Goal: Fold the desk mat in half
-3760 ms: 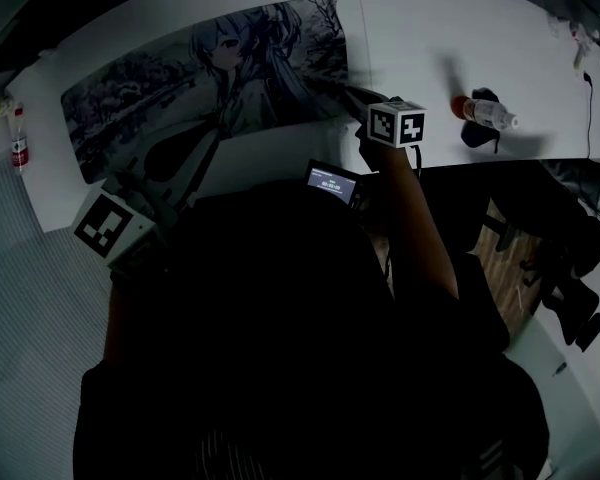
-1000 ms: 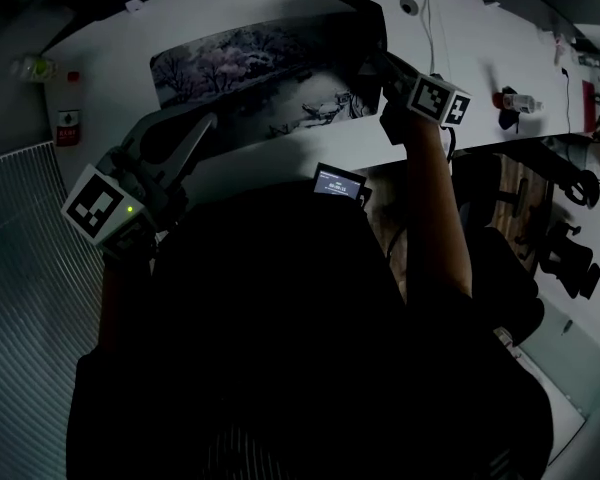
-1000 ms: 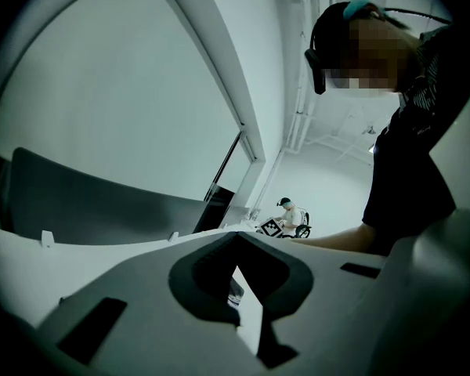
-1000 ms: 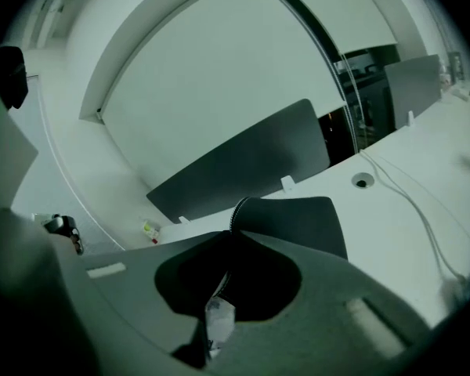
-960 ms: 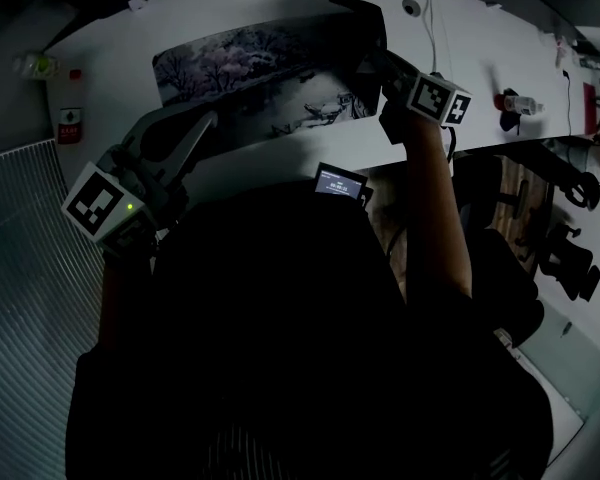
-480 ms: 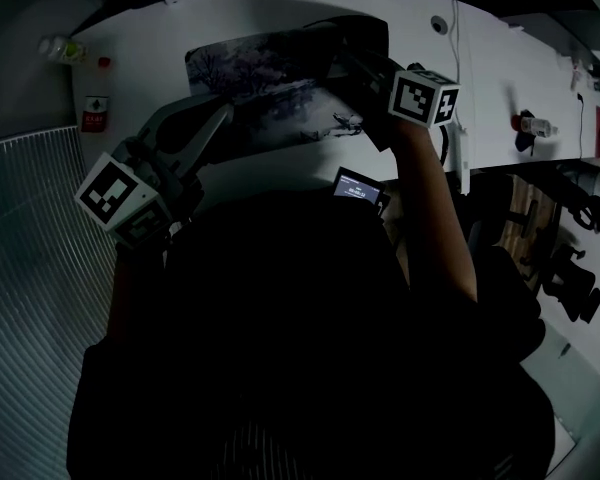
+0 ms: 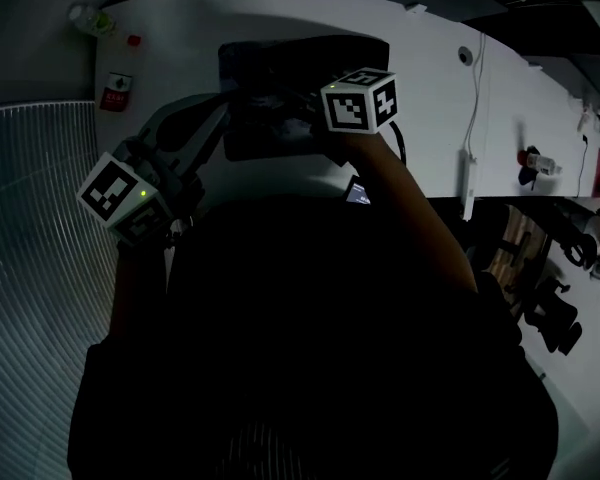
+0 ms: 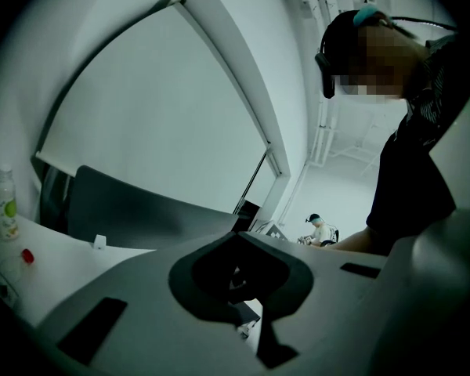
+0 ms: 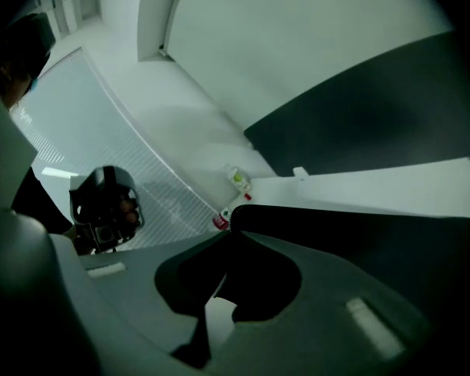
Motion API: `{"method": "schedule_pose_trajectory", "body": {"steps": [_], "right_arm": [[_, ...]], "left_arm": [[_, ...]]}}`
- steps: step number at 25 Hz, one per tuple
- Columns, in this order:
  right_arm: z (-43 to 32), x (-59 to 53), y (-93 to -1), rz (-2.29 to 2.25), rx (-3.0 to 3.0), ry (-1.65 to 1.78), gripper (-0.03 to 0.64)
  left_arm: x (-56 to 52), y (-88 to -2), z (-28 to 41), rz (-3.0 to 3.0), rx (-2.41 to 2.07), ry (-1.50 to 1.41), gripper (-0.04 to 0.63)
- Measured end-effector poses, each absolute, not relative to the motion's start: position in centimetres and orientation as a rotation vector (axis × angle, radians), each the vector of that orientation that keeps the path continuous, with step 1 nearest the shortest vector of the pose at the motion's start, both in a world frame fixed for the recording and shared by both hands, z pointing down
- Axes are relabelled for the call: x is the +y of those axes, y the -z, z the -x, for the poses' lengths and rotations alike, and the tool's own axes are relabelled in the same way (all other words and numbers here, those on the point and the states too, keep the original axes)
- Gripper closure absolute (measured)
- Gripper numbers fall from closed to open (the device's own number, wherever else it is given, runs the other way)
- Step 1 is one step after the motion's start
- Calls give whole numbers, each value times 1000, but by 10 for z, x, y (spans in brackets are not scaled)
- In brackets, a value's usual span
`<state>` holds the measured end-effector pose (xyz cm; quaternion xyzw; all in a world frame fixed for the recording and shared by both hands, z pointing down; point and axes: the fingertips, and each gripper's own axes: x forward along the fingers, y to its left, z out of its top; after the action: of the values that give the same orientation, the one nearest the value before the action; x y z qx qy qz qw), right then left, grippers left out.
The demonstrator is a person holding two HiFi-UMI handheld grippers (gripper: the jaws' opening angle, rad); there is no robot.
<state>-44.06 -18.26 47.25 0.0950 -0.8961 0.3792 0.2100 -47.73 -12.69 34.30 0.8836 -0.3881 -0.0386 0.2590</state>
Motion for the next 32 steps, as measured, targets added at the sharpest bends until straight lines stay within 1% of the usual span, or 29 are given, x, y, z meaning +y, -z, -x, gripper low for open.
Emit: {"method": "schedule_pose_trajectory", "body": {"steps": [3,6,9,11,13,14,16,18,22,25,28,32], "right_arm": [[475,-143,-511,-87,-2399,-1049,607],[481,-104,-571,-2,-2233,-1048,607],[485,-83,-618,-24,-2119,-1090,606],[484,-82,-635,-58,-2092,-1153,606],[482,-79,-640,-43,-2070,-1188,591],[481,-77,-638,-22,-2064,-1192,571],[477,-74,-633,15,-2064,-1203,528],[465,-79,-623,23,-2086,-1239,500],[427,-114,-568,-15,-2238,-1297,500],[372,-142,-508,-60,-2403,-1246,501],[297,-162,-455,-132,-2559,-1182,526],[208,-159,-398,-225,-2699,-1095,601]], "left_arm": [[-123,-347,487,-2376,-1096,118,588],[-119,-352,487,-2357,-1127,122,589],[-112,-356,498,-2335,-1143,129,589],[-106,-361,499,-2318,-1153,128,588],[-102,-364,498,-2301,-1165,120,589],[-100,-364,497,-2293,-1173,116,589],[-97,-364,495,-2277,-1193,109,589],[-98,-366,486,-2261,-1204,103,588],[-98,-361,462,-2275,-1190,70,589],[-98,-352,428,-2316,-1149,50,588],[-102,-346,378,-2373,-1089,25,588],[-106,-330,311,-2439,-1027,13,588]]}}
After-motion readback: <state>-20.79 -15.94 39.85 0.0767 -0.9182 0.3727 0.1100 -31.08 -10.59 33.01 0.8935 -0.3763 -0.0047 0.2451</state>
